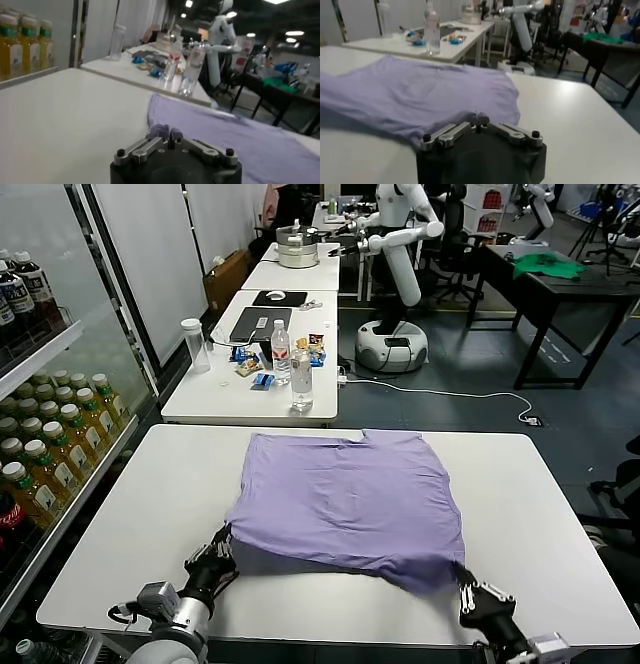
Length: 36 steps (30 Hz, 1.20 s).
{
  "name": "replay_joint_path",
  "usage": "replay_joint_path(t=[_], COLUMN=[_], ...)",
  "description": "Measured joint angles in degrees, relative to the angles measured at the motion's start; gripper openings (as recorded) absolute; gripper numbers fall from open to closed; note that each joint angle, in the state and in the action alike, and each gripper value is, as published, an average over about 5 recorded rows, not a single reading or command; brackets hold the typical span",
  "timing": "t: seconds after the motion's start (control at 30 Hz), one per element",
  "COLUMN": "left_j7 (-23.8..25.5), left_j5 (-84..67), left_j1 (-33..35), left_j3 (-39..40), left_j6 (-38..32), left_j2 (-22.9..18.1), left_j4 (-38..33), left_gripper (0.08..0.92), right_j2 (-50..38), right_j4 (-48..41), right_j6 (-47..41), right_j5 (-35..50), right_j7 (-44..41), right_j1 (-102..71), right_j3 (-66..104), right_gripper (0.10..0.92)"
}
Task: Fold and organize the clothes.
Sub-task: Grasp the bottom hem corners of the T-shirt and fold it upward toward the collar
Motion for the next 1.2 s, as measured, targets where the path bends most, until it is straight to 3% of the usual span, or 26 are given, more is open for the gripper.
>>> replay_joint_path(t=[1.03, 1.2], left_j7=[-0.5, -0.4], left_j5=[2.5, 2.7], left_j1=[-15.5, -16.1], left_j3=[4.4, 4.5], left_j6=[-1.2, -1.0], left_j2=[1.1, 0.8], left_j4=[20.5, 21.8], left_gripper=[0.111, 0.194], right_j2=[-3.1, -2.9], right_j4=[-20.8, -21.9], right_j6=[-0.6, -1.1], right_j5=[-2.2, -3.6], right_j7=[0.9, 0.6], right_j1=[26.0, 26.8], right_j3=[-11.5, -12.3], right_gripper=[0.112, 0.185])
